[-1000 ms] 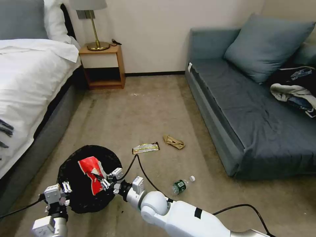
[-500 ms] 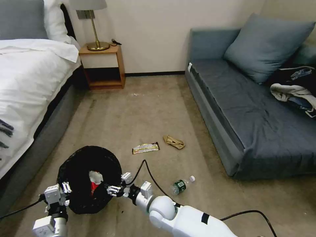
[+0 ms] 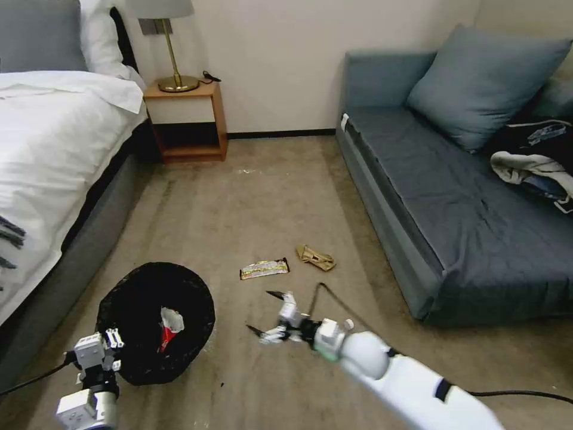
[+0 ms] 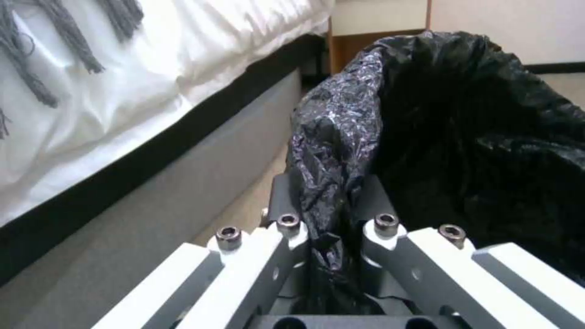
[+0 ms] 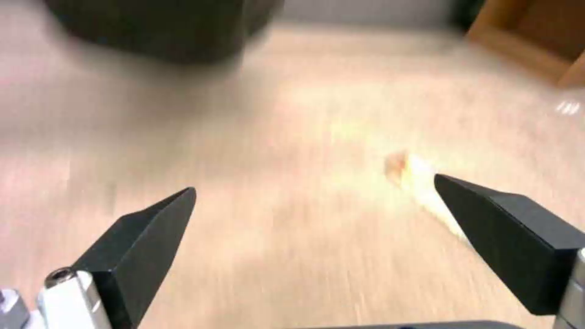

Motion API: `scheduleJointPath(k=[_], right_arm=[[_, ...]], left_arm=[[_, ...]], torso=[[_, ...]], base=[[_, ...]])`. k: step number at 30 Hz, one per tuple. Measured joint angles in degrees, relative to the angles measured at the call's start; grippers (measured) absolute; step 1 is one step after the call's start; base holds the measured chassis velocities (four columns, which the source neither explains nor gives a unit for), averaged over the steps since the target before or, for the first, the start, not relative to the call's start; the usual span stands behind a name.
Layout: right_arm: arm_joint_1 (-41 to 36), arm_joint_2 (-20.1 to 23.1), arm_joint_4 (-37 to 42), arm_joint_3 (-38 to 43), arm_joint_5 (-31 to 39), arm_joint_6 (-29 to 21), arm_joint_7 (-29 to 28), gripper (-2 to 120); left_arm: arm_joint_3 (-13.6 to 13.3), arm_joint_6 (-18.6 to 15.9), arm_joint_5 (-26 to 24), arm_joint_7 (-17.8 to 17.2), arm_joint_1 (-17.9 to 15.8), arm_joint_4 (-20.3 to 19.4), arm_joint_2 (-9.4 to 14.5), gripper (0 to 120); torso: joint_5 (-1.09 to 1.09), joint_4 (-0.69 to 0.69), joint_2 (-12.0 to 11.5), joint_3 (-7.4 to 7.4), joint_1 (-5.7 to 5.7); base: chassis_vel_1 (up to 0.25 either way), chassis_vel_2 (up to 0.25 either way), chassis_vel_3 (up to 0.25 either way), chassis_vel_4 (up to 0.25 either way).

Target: Pick up the trash bin, then pick up the garbage on the floor and place it into the trash bin.

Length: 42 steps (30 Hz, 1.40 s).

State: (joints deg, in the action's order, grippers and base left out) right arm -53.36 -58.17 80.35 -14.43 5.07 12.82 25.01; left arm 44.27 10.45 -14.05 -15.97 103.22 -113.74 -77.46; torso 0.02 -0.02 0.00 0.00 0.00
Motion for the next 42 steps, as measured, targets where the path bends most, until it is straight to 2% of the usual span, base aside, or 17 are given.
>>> scheduleJointPath(k=[3,4,7,9,14,24,36,42], right_arm=[[-2.0,0.1,-4.3,8.4,-10.2,2.6,12.4,100],[-2.0,0.1,-4.3,8.4,-10.2,2.6,12.4,100],[-2.7,-0.7,-6.6,13.7,-16.2,5.0,17.8,100],[-3.0,-0.9,-7.6,15.2,-17.8,5.7,18.7,100],[-3.0,-1.7,-9.7,17.1,-20.1,7.0,18.0,100],[0.6,-5.2,-19.6,18.1,-26.4,11.2,16.0,100],[6.5,-8.5,-30.9,17.9,-29.0,13.8,14.3,100],[7.6,-9.8,-33.0,17.8,-28.5,14.5,17.0,98]], left_arm=[[-0.3,0.2,0.6,-0.1,-0.3,0.5,-0.4,6],[-0.3,0.2,0.6,-0.1,-0.3,0.5,-0.4,6],[-0.5,0.3,1.0,-0.1,-0.5,0.7,-0.7,6],[-0.6,0.3,1.3,-0.1,-0.6,0.8,-0.9,6],[-0.7,0.3,1.8,-0.1,-0.7,0.8,-1.3,6],[-0.4,1.2,2.1,-0.2,-0.2,0.8,-1.9,6],[-0.3,1.5,1.8,-0.2,-0.3,1.1,-1.9,6],[-0.2,1.7,1.3,-0.2,-0.2,1.1,-1.8,6]], torso=[[0.01,0.00,0.0,0.00,0.00],[0.01,0.00,0.0,0.00,0.00],[-0.03,0.01,0.0,0.00,0.00],[-0.01,0.01,0.0,0.00,0.00],[-0.03,0.02,0.0,0.00,0.00],[-0.02,0.03,0.0,0.00,0.00],[-0.03,0.03,0.0,0.00,0.00],[-0.03,0.03,0.0,0.00,0.00]], base=[[0.000,0.000,0.000,0.000],[0.000,0.000,0.000,0.000],[0.000,0.000,0.000,0.000],[0.000,0.000,0.000,0.000],[0.000,0.000,0.000,0.000],[0.000,0.000,0.000,0.000],[0.000,0.000,0.000,0.000],[0.000,0.000,0.000,0.000]])
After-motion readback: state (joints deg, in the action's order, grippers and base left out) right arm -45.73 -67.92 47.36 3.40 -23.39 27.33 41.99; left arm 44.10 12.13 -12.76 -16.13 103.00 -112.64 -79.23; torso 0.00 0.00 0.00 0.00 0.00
